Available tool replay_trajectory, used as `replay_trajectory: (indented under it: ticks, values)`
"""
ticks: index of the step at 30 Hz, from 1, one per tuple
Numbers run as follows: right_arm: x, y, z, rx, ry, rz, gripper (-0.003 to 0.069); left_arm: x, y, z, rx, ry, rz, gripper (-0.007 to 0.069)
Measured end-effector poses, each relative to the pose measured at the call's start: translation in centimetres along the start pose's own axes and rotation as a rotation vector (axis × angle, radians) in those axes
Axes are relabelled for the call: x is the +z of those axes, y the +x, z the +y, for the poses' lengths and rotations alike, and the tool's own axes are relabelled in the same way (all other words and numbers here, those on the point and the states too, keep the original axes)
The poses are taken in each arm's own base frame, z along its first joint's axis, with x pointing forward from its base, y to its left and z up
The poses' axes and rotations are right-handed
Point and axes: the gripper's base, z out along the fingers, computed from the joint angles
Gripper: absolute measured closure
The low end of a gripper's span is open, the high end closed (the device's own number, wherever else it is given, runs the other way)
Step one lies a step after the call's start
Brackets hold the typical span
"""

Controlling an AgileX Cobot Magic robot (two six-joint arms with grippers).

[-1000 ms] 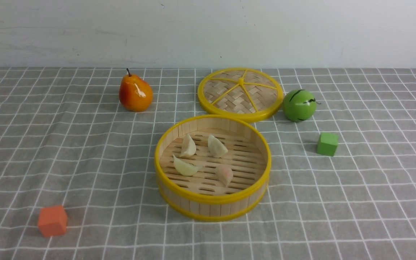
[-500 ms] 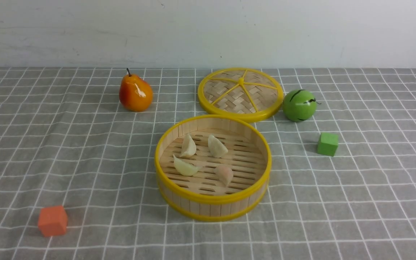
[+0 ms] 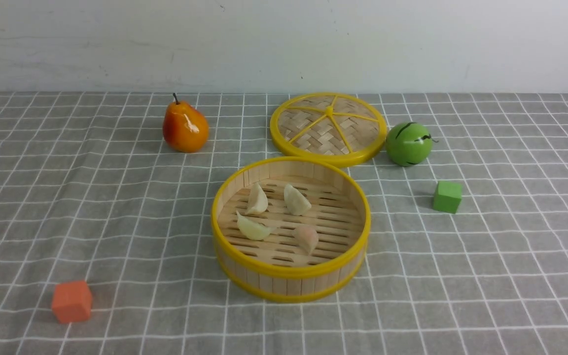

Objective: Put the dumplings into the steamer on the table with the grey tablecloth.

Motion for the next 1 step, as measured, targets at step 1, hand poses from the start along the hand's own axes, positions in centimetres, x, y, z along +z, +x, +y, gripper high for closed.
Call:
replay_trajectory:
  ticks: [1]
  values:
    - [0.0,0.0,0.0,0.0,0.0,0.0,0.0568,0.0,0.0,0.0,0.0,0.0,0.0,0.0628]
